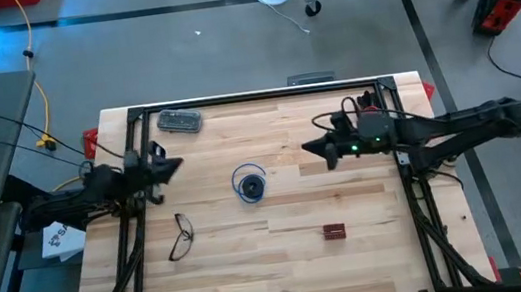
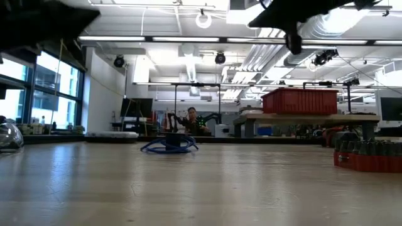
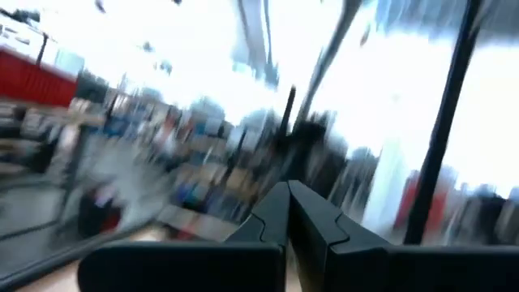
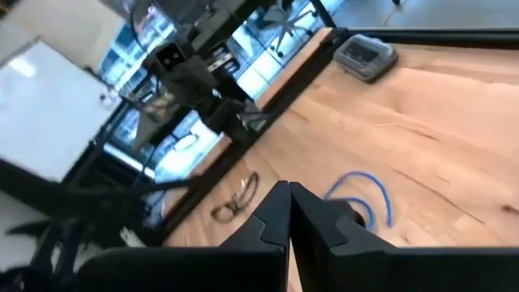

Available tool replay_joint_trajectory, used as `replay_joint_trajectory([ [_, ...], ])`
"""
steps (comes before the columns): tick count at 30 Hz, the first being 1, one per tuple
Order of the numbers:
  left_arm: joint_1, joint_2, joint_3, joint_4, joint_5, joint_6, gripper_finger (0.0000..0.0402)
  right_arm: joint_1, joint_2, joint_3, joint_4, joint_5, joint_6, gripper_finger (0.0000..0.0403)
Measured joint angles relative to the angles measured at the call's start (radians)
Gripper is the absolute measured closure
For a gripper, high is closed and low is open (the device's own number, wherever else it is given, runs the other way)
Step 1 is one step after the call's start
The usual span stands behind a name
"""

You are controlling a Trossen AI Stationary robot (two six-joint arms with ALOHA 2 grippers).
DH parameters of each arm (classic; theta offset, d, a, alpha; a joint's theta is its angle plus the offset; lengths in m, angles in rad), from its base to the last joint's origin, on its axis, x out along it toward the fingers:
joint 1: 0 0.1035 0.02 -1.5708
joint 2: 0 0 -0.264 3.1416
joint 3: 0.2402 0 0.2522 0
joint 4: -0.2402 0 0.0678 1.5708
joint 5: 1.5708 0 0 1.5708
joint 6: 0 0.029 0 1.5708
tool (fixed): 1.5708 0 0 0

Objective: Coil cords
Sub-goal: Uncoil the blue wire onto the spool

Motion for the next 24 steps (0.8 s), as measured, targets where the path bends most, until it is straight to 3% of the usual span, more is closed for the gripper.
replay_joint_trajectory([
  [2,0.0,0.001,0.0,0.107,-0.07,-0.097,0.04,-0.015,0.039,0.017,0.039,-0.002,-0.001,0.0402],
  [4,0.0,0.007,0.001,0.159,-0.215,-0.223,0.0401,-0.031,0.074,0.035,0.081,-0.003,-0.002,0.0402],
  [6,0.001,0.033,0.004,0.131,-0.38,-0.388,0.0401,-0.045,0.099,0.06,0.118,-0.003,-0.01,0.0402],
  [7,0.001,0.059,0.009,0.085,-0.398,-0.467,0.0401,-0.053,0.112,0.071,0.128,-0.003,-0.019,0.0402],
  [12,0.001,0.334,0.065,-0.098,-0.162,-0.864,0.0401,-0.107,0.168,0.134,0.118,-0.039,-0.048,0.0402],
  [18,0.083,0.709,0.152,-0.091,0.116,-0.977,0.0388,-0.196,0.207,0.191,-0.074,-0.137,-0.053,0.0402],
  [24,0.143,1.028,0.222,-0.069,0.207,-1.077,0.032,-0.243,0.209,0.205,-0.355,-0.281,-0.136,0.0396],
])
